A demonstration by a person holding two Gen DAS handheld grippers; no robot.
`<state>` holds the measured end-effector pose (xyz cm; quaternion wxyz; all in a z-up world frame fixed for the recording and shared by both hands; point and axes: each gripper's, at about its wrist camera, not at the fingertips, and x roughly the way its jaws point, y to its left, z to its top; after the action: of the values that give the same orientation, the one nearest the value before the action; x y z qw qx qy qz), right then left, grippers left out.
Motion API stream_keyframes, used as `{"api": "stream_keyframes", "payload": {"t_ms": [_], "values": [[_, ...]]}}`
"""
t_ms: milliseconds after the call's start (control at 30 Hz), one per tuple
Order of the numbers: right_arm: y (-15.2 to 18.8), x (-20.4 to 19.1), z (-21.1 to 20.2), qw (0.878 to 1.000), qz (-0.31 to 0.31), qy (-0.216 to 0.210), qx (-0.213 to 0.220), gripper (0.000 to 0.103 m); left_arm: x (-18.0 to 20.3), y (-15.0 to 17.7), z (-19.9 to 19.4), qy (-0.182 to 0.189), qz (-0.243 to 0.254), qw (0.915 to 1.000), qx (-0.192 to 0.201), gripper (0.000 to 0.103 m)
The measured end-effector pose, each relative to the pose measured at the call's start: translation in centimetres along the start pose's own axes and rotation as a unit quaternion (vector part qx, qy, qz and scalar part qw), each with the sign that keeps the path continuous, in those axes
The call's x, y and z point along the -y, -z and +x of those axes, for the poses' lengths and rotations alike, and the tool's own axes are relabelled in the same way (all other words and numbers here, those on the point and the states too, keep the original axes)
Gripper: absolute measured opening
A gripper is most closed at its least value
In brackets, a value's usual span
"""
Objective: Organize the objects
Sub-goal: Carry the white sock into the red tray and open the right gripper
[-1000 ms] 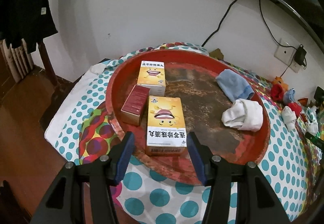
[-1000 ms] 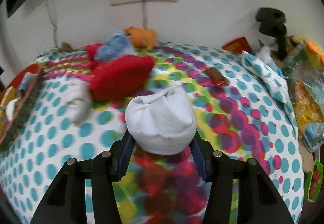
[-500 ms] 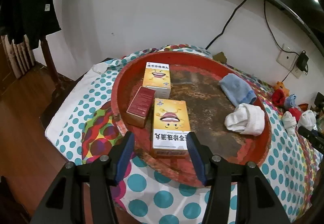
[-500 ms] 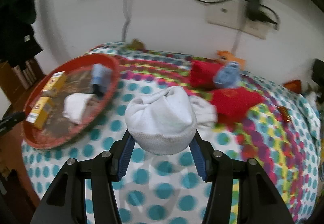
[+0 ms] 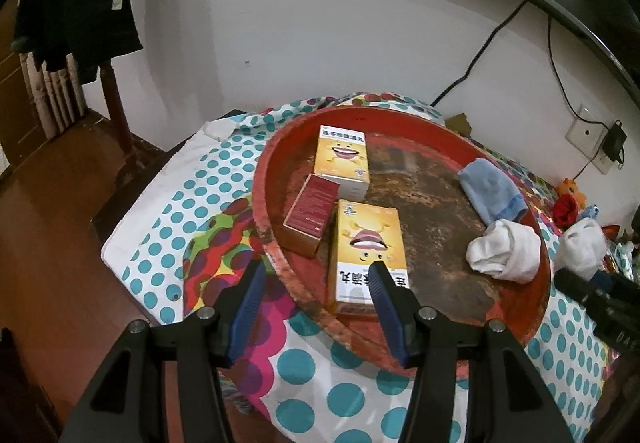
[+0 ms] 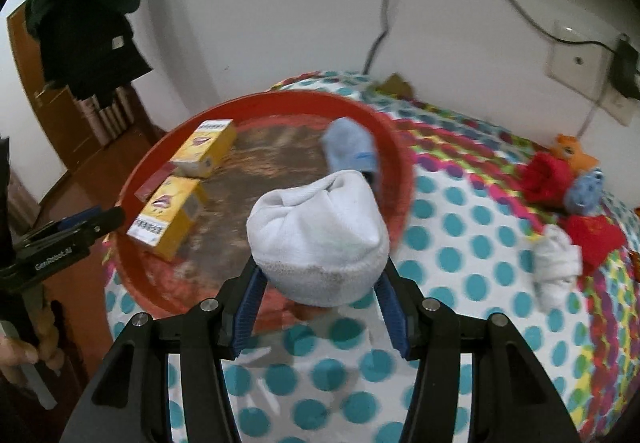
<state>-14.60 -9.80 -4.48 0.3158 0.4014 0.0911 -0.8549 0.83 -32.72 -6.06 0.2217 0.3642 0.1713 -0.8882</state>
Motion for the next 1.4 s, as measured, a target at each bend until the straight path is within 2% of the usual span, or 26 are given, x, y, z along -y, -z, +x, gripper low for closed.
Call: {"api": "stream_keyframes", "payload": {"t_ms": [300, 700, 967, 1233, 1400], "values": [[0.2, -3.8, 2.7, 0.999, -0.013, -0.027, -0.027, 0.051, -1.7, -0.3, 0.1, -0.003, -0.038, 0.9993, 0.0, 0.055], [0.3, -4.8, 5.2, 0.998, -0.015, -0.022, -0.057, 0.051, -1.9, -0.4, 0.4, 0.002, -0.047, 0.9989, -0.009, 0.055], [0.2, -5.1, 5.4, 0.998, -0.025, -0.013, -0.058, 0.052, -1.5, -0.3, 0.5, 0.0, -0.043, 0.999, -0.007, 0.055], [0.3, -4.9, 5.3, 0.998, -0.017, -0.021, -0.052, 0.055, -1.3, -0.2, 0.7, 0.005, -0.039, 0.9991, -0.016, 0.055], [0.3, -4.5, 4.5, 0.999, -0.012, -0.028, -0.041, 0.062, -1.2, -0.2, 0.8, 0.002, -0.036, 0.9993, -0.013, 0.055]]}}
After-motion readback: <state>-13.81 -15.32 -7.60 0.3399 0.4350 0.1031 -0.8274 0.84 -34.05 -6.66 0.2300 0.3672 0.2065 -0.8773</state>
